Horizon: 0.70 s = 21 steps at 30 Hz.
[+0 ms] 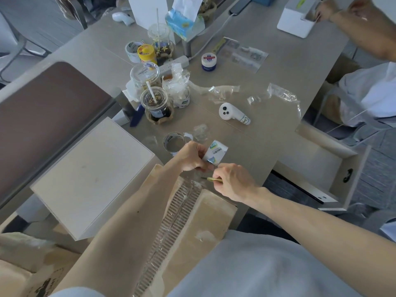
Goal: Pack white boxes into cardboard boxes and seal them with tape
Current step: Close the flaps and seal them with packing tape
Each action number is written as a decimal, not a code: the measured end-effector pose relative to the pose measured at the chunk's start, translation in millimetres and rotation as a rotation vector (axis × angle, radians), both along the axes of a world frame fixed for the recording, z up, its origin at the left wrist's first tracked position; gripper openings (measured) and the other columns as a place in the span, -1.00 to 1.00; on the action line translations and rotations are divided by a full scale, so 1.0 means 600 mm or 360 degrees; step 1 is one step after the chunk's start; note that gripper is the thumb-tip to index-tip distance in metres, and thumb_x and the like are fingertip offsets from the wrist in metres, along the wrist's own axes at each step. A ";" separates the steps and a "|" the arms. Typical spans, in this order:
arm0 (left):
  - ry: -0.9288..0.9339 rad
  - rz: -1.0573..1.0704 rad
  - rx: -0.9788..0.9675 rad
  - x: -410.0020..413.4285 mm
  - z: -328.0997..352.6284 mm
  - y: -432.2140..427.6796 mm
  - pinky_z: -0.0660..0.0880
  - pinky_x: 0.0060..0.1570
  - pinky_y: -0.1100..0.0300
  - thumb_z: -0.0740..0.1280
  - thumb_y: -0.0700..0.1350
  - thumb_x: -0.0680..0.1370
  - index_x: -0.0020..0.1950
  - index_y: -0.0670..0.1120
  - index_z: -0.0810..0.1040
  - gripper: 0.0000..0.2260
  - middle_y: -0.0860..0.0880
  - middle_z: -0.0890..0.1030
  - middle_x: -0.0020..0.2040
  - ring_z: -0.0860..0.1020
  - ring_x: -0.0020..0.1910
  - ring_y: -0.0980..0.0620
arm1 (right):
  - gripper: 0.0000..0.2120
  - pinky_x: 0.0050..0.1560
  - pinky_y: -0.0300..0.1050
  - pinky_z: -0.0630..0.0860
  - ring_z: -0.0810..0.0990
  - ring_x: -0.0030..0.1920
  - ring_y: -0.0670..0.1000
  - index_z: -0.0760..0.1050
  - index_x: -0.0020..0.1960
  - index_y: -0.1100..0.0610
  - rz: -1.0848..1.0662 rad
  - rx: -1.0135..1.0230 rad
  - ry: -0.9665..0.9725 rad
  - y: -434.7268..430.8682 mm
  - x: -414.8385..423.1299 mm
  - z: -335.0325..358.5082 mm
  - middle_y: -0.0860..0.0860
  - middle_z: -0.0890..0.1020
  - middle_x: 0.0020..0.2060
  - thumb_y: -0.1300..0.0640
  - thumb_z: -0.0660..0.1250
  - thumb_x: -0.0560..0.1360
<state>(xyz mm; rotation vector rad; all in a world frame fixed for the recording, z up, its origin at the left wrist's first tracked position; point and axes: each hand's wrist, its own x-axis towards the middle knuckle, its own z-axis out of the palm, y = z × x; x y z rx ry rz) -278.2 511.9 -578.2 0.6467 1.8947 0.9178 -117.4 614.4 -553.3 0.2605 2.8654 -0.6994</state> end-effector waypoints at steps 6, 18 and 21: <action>-0.0143 0.0135 0.0056 -0.003 -0.011 0.001 0.63 -0.34 0.13 0.56 -0.40 0.34 -0.17 -0.07 0.67 -0.74 -0.09 0.71 -0.24 0.67 -0.31 -0.05 | -0.82 -0.22 0.00 0.50 0.58 -0.21 0.16 0.58 -0.13 0.14 -0.0124 -0.0012 -0.0106 0.036 0.041 -0.041 0.03 0.59 -0.19 0.03 0.35 0.52; -0.0130 0.0289 0.0037 -0.002 -0.012 0.009 0.59 -0.34 0.24 0.48 -0.42 0.43 -0.01 -0.16 0.63 -0.78 0.00 0.68 -0.21 0.65 -0.35 0.12 | -0.69 0.12 -0.02 0.55 0.62 0.06 0.04 0.64 0.12 0.11 -0.0472 -0.0626 -0.0643 0.082 0.017 -0.140 0.04 0.68 0.02 -0.09 0.37 0.52; -0.0128 0.0251 0.0046 0.000 -0.012 0.008 0.59 -0.32 0.25 0.46 -0.43 0.44 -0.07 -0.08 0.62 -0.74 0.05 0.68 -0.24 0.64 -0.33 0.12 | -0.65 0.28 -0.08 0.44 0.55 0.24 0.06 0.53 0.32 0.11 -0.0491 -0.0628 -0.0660 0.095 0.011 -0.145 0.07 0.60 0.24 0.08 0.34 0.55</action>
